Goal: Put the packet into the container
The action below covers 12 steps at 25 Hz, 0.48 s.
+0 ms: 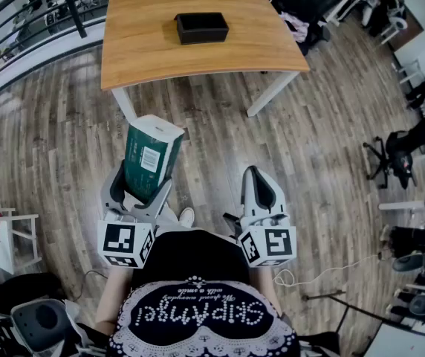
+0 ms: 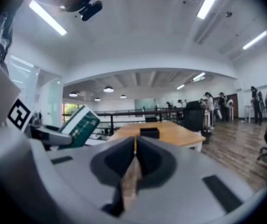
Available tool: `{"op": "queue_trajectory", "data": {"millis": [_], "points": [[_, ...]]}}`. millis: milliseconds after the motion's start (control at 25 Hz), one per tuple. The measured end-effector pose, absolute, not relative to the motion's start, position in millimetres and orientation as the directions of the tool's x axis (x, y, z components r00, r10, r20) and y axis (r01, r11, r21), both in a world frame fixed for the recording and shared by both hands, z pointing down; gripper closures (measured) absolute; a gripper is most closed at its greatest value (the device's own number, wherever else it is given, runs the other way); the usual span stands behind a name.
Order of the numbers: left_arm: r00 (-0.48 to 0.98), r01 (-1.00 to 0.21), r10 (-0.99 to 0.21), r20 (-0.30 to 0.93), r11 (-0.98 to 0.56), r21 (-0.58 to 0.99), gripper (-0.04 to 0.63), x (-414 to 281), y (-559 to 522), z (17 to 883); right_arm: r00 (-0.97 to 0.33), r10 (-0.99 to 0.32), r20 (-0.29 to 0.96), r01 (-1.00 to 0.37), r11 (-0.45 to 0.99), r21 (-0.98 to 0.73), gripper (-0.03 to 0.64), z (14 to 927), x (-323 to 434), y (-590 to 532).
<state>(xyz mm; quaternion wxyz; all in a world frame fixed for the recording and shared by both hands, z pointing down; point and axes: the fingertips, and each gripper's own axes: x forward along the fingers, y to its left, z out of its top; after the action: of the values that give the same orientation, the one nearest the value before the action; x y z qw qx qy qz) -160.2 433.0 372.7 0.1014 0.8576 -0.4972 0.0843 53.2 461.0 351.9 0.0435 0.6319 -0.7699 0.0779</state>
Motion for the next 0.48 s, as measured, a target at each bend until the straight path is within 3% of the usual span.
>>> {"op": "queue_trajectory", "data": {"millis": [480], "points": [[0.491, -0.870, -0.838, 0.240, -0.486, 0.083, 0.149, -162.0, 433.8, 372.0, -0.208, -0.964, 0.166, -0.978, 0.201, -0.056, 0.580, 353.2, 49.7, 462.2]]}}
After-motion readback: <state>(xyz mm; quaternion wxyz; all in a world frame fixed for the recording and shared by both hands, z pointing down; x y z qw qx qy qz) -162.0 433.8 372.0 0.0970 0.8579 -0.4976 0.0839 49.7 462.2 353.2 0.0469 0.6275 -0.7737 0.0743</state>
